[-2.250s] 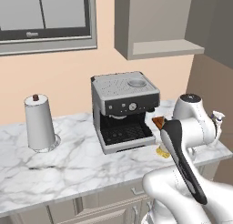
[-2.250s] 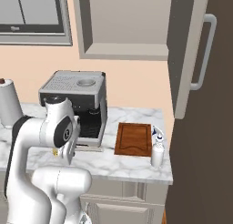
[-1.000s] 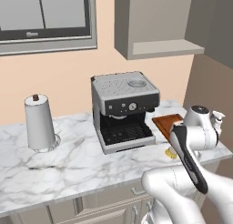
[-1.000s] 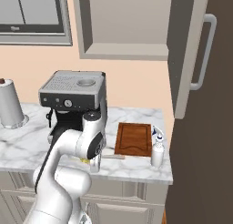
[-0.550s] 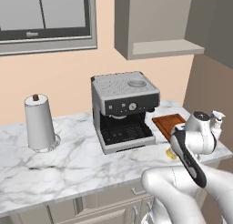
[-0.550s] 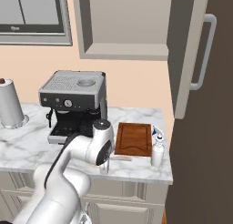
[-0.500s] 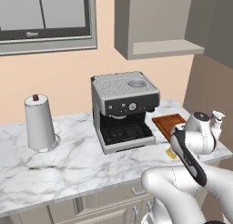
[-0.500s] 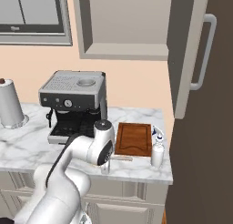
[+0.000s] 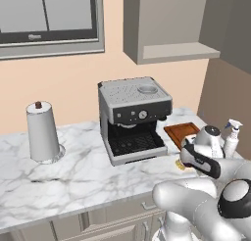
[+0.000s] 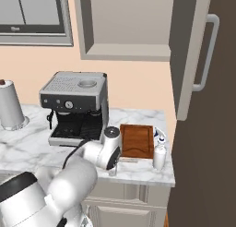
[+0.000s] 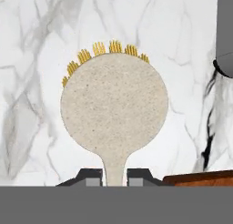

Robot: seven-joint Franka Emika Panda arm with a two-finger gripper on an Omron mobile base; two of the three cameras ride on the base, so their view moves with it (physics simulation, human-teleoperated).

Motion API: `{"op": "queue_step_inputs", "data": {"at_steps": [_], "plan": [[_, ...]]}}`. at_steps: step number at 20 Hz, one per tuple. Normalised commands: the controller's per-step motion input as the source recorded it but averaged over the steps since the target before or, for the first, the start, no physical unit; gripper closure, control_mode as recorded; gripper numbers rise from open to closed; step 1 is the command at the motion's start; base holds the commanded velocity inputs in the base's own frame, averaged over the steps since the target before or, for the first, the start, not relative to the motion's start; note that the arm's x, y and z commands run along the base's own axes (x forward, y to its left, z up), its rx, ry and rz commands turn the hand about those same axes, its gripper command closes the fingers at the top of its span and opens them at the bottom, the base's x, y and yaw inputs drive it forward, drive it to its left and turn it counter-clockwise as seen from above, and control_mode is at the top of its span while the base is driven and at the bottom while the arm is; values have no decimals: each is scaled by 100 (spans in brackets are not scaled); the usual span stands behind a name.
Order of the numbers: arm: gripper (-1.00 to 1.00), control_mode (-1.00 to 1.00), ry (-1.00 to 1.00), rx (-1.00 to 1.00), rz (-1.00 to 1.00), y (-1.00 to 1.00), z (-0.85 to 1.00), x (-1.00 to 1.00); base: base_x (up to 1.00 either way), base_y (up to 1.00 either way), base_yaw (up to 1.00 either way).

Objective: Grab the spray bottle from the cabinet, then place it next to the cutting board for sanitizing. Then grab the dish brush from the countertop next to the sink and place it next to the cutting board.

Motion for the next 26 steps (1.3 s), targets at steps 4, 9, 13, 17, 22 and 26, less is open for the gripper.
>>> {"op": "queue_step_inputs", "data": {"at_steps": [4,9,13,17,22,26], "plan": [[100,-100,0,4,0,0,-51,48,0,0,0],[-100,-100,-8,0,0,1,-41,31,0,0,0],[-100,-100,-12,0,0,1,-16,3,0,0,0],[-100,-100,-10,0,0,1,-3,-21,0,0,0],[-100,-100,-15,0,0,29,0,-28,0,0,0],[-100,-100,-22,0,0,35,30,-25,0,0,0]]}}
